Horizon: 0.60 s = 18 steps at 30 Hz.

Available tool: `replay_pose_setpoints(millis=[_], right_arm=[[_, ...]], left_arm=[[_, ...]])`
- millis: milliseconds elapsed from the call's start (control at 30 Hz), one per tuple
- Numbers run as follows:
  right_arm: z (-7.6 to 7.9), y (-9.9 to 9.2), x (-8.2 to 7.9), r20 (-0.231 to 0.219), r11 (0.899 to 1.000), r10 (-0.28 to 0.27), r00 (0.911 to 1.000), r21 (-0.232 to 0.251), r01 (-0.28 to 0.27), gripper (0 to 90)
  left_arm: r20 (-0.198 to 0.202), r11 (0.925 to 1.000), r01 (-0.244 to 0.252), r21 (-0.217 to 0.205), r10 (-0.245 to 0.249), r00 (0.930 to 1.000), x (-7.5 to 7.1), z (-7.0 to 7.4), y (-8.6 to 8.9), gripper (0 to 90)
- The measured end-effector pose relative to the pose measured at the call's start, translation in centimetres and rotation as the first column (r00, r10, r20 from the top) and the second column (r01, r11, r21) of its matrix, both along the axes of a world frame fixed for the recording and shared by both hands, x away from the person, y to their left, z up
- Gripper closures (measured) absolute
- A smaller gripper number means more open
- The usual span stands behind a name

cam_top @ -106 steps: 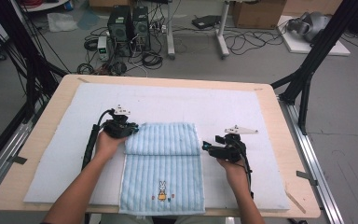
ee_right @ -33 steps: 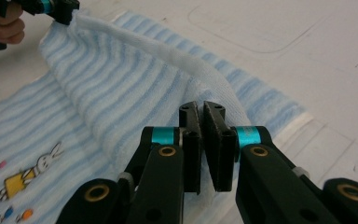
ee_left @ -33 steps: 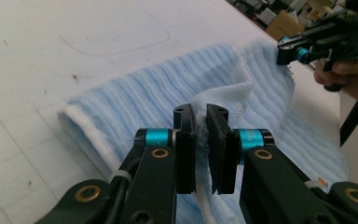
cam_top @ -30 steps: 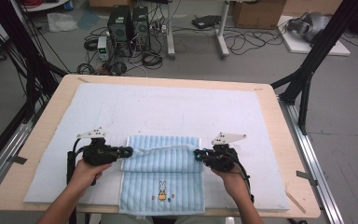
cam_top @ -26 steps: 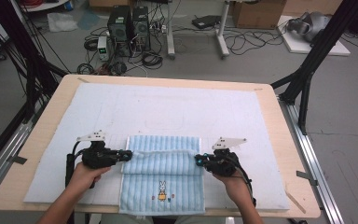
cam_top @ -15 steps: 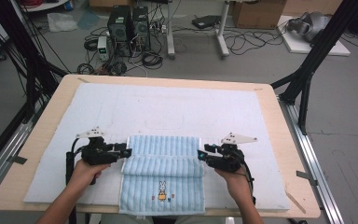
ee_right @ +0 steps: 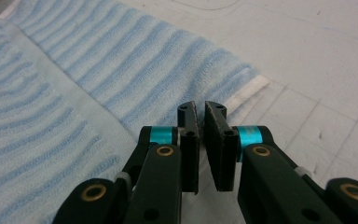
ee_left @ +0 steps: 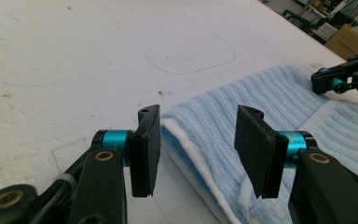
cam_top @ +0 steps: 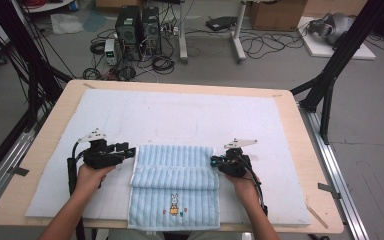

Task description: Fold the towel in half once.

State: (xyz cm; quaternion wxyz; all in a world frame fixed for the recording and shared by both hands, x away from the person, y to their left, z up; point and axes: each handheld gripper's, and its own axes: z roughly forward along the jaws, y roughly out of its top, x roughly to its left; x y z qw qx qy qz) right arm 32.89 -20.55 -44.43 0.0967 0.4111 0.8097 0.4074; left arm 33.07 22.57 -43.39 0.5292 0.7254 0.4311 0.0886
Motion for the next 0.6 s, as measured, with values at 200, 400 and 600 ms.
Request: replay_pose_setpoints(millis=[200,400,600], right_arm=[[0.5,0.1,0.0,0.084,1.000,-0.024,0.9961,0.014,0.023,87.0],[0.0,0.2,0.4,0.091,0.996,-0.092,0.9916,0.002,0.092,82.7],[0.4,-0.1,0.2,0.099,0.993,-0.120,0.9878,0.030,0.117,68.6]], left_arm=[[0.001,0.9999,-0.006,0.009,0.006,1.0000,0.0,-0.2,-0.2,52.6],[-0.003,0.9995,-0.003,0.030,0.003,1.0000,0.1,-0.4,-0.6,57.5],[-0.035,0.9970,0.034,0.069,-0.032,0.9989,0.3,-0.7,-1.8,64.1]])
